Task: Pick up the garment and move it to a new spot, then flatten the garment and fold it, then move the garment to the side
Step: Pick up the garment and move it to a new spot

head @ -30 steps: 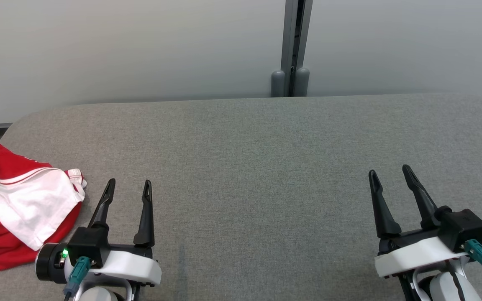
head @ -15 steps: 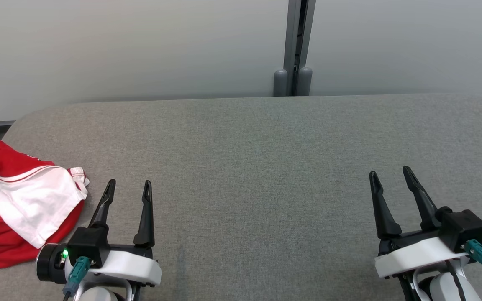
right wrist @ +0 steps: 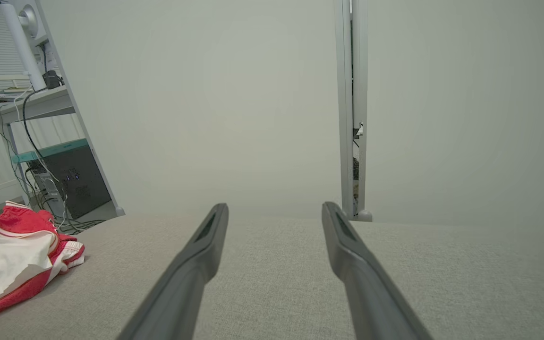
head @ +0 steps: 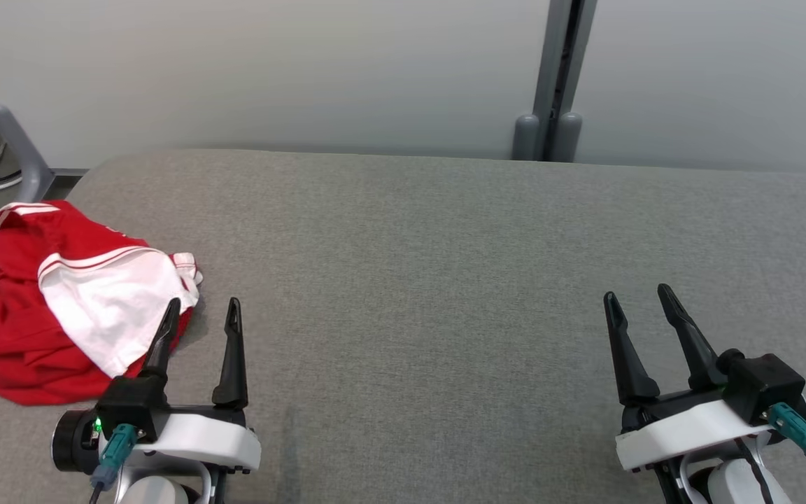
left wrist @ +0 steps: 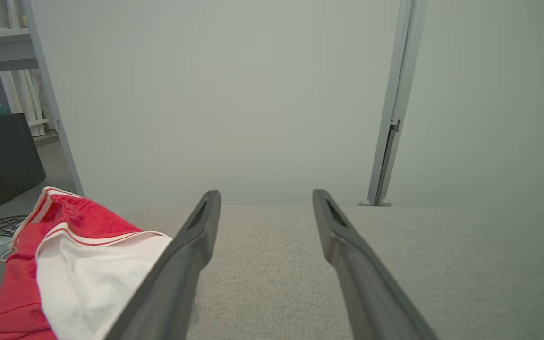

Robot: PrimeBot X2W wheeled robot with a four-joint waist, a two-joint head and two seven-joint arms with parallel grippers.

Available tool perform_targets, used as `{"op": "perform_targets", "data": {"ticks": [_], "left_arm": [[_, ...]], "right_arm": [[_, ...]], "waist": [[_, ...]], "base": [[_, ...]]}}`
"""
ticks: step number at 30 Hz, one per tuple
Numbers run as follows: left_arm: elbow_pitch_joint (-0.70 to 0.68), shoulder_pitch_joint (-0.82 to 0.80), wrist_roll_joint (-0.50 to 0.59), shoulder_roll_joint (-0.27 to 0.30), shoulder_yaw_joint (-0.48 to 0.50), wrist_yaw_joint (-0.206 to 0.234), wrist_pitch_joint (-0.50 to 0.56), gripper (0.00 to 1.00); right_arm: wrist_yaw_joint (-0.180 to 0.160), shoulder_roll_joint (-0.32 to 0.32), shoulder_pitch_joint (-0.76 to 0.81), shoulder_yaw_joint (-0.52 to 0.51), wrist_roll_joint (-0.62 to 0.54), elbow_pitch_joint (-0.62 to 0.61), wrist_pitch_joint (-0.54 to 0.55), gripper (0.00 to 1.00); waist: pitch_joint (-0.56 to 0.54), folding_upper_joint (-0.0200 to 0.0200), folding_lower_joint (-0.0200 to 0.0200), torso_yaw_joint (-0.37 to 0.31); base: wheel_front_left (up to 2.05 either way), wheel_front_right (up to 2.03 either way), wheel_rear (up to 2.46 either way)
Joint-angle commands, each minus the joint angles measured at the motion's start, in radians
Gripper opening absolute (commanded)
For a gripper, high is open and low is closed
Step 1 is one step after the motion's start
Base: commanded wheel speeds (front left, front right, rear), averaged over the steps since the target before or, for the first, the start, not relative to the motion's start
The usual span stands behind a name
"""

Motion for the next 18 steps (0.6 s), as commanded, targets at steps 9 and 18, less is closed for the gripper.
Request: {"op": "perform_targets", "data": {"ticks": [9,18], "left_arm": [[0.037,-0.003,-0.037,0.004,0.029,0.012,0.0,1.0],[0.059,-0.007,-0.05,0.004,0.042,0.003,0.0,1.0]], "right_arm": [[0.002,-0.007,0.008,0.022,0.023,0.001,-0.005,1.0],[0.002,-0.007,0.014,0.042,0.042,0.01,-0.005,1.0]], "waist": [[0.003,-0.0001,0.0,0.143],[-0.004,-0.0001,0.0,0.266]], "base": [[0.0,0.0,0.0],[0.0,0.0,0.0]]}}
